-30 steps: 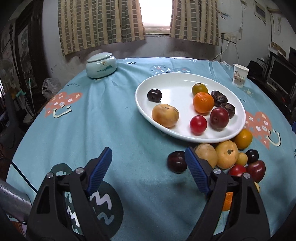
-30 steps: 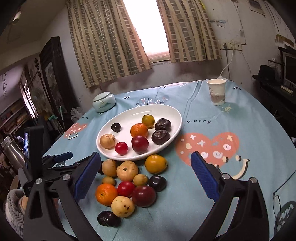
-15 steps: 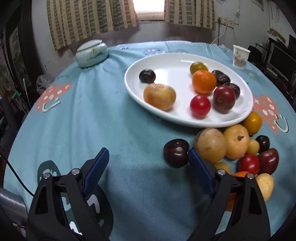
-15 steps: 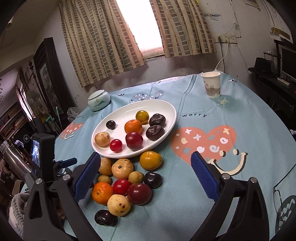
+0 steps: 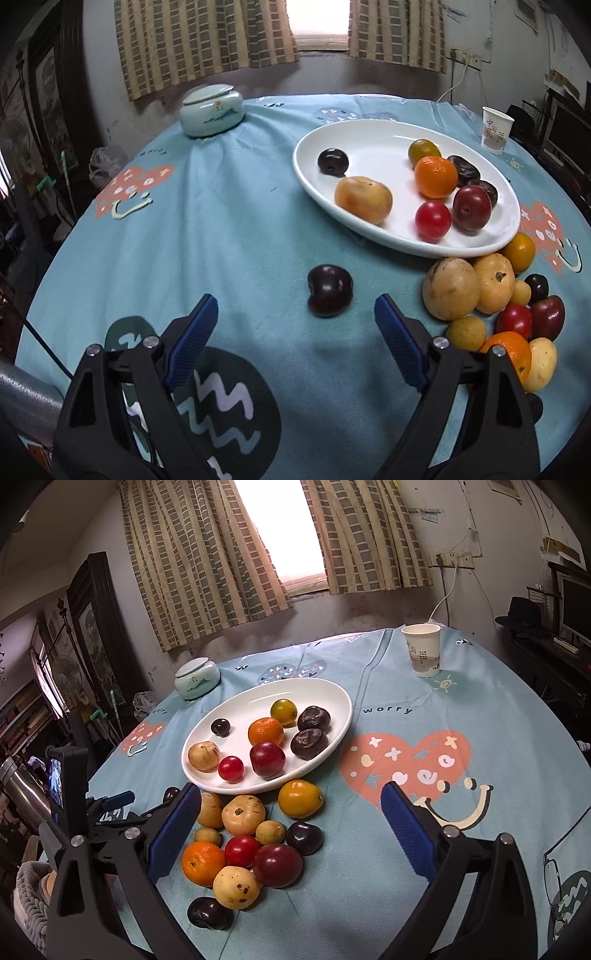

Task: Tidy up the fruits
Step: 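Grasp another dark red plum from the pile with the left gripper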

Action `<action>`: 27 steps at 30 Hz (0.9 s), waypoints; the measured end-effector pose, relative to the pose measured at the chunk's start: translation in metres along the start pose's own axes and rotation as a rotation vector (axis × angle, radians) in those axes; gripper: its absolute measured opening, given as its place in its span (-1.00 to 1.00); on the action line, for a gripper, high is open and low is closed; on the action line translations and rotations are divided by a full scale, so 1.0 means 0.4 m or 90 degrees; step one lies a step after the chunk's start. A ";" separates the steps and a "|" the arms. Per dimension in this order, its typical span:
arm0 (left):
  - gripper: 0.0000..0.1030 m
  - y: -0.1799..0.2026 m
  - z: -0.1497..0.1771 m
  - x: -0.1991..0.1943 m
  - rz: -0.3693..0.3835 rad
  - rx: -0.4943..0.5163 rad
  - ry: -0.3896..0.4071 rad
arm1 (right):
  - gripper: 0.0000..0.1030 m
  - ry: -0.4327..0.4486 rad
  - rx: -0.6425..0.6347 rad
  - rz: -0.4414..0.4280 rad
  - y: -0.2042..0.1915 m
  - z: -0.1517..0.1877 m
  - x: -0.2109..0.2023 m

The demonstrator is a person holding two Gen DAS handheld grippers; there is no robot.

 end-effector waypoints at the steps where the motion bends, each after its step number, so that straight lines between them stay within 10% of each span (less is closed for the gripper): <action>1: 0.60 0.002 -0.003 0.005 0.003 0.002 0.002 | 0.91 0.000 0.001 -0.001 -0.001 -0.001 0.001; 16: -0.45 0.019 -0.008 0.072 0.086 -0.020 -0.051 | 0.91 -0.020 -0.014 0.000 -0.012 0.016 0.014; 27: -0.45 -0.006 -0.021 0.017 0.051 -0.032 -0.010 | 0.80 -0.134 -0.074 -0.032 -0.100 0.212 -0.036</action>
Point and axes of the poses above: each gripper's, at about its wrist camera, not at the fingertips, and x roughly the way its jaws point, y to its right, z to its underside, the point moved 6 cm from there along x, roughly the way its jaws point, and after that the axes turned 4 degrees about z, right-handed, at the moved point
